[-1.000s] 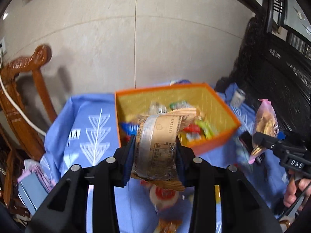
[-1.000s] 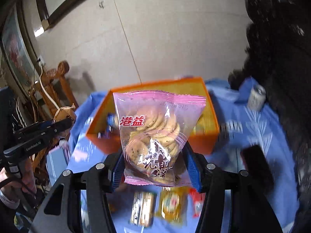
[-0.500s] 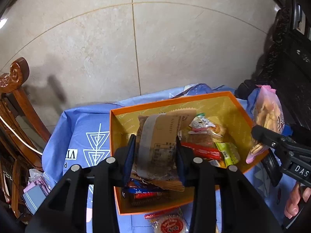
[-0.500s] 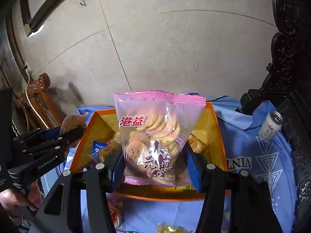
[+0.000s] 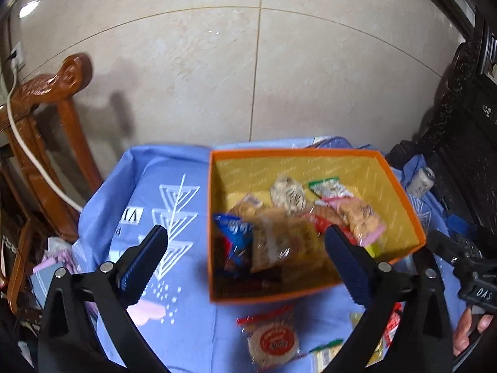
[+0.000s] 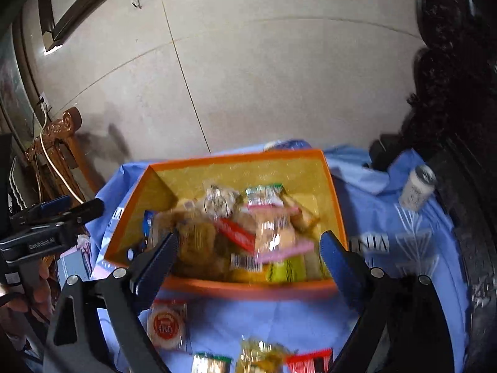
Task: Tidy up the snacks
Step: 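Withdraw both open grippers from the box toward the remaining snacks, then grasp the round white rice cake with the left gripper while the right gripper grasps the yellow bread bag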
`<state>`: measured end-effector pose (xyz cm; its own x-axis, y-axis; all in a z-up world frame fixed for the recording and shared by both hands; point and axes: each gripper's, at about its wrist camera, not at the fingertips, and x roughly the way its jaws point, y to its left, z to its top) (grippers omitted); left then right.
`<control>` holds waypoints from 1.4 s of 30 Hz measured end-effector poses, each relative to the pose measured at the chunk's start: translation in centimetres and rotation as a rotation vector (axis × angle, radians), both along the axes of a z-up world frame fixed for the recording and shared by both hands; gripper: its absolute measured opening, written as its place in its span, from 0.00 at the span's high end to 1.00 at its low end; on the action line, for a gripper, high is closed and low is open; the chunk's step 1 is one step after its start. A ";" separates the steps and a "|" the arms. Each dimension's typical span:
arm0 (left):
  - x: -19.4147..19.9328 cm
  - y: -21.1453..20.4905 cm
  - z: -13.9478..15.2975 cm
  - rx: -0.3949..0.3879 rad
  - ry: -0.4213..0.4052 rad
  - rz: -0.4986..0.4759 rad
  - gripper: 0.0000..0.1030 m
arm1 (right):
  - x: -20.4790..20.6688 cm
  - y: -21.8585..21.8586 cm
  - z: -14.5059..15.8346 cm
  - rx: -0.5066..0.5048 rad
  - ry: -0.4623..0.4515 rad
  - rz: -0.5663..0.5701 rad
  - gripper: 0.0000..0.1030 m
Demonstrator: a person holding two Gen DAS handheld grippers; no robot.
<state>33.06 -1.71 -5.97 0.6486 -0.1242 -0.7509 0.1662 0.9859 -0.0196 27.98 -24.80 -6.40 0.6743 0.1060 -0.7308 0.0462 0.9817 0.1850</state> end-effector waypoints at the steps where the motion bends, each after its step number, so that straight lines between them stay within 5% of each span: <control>1: -0.8 0.2 -0.3 0.012 0.000 0.008 0.04 | -0.6 -0.1 -0.3 0.002 0.006 -0.006 0.09; 15: -9.7 4.2 -6.0 0.003 0.134 0.068 0.04 | -9.7 2.2 -10.5 0.076 0.229 -0.030 0.15; 31: -12.8 7.4 -7.9 0.029 0.180 0.111 0.04 | -8.5 2.7 -16.9 0.116 0.404 -0.058 0.39; 33: -12.8 7.4 -8.0 0.028 0.182 0.109 0.04 | -8.6 2.8 -17.1 0.106 0.383 -0.055 0.40; 36: -12.2 7.0 -8.4 0.017 0.198 0.105 0.04 | -8.8 2.8 -16.5 0.104 0.378 -0.056 0.61; 42: -9.3 3.9 -11.1 0.003 0.268 0.084 0.04 | -10.4 2.0 -14.0 0.121 0.330 -0.076 0.63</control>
<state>23.76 2.19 -17.03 0.4351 -0.0755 -0.8972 0.0729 0.9962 -0.0485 17.56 -22.81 -20.40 0.4131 0.1638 -0.8958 0.1948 0.9450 0.2626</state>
